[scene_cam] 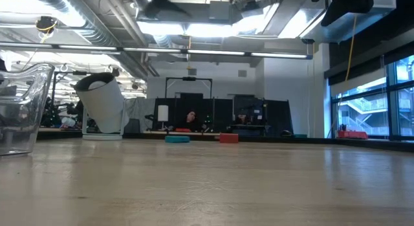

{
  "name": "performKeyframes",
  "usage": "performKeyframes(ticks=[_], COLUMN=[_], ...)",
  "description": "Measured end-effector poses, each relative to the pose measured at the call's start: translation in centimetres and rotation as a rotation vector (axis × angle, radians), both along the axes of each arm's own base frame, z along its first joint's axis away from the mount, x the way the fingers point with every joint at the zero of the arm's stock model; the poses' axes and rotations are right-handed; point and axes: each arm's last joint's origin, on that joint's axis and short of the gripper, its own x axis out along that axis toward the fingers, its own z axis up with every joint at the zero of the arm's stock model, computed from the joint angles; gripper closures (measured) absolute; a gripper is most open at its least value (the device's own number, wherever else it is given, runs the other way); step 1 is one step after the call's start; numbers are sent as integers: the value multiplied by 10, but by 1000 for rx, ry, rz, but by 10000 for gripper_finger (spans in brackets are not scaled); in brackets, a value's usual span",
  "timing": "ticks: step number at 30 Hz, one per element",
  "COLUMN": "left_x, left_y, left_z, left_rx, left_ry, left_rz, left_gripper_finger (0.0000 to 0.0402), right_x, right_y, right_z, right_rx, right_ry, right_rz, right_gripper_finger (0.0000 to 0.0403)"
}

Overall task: Pick & Place Office items
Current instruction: Put the light blue timer into the right transparent bin

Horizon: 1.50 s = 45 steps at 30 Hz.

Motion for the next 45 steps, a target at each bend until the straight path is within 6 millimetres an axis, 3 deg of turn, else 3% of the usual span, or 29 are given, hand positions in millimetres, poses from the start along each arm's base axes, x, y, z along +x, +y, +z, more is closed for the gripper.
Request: performKeyframes(ticks=[4, 12, 15, 26, 31, 39, 45], left_x=[4, 2, 2, 4, 4, 8, 30], left_y=[10, 12, 12, 13, 16, 36, 63], left_z=[13, 14, 14, 18, 15, -17, -64], left_rx=[191, 547, 638, 714, 799, 854, 615], left_ry=[-85, 14, 49, 31, 133, 587, 638], left_rz=[-144, -416, -432, -438, -384, -141, -214], left_gripper_finger=[149, 150, 150, 150, 149, 159, 158], right_x=[0, 0, 0, 2, 9, 11, 10], right_y=[0, 0, 0, 0, -4, -15, -26], right_z=[0, 0, 0, 1, 8, 20, 23], right_rx=[-12, -12, -12, -20, -164, -601, -758], right_ry=[3, 3, 3, -27, -152, -300, -301], right_rz=[19, 19, 19, 8, -106, -372, -495], right_gripper_finger=[103, 103, 103, 103, 103, 103, 103])
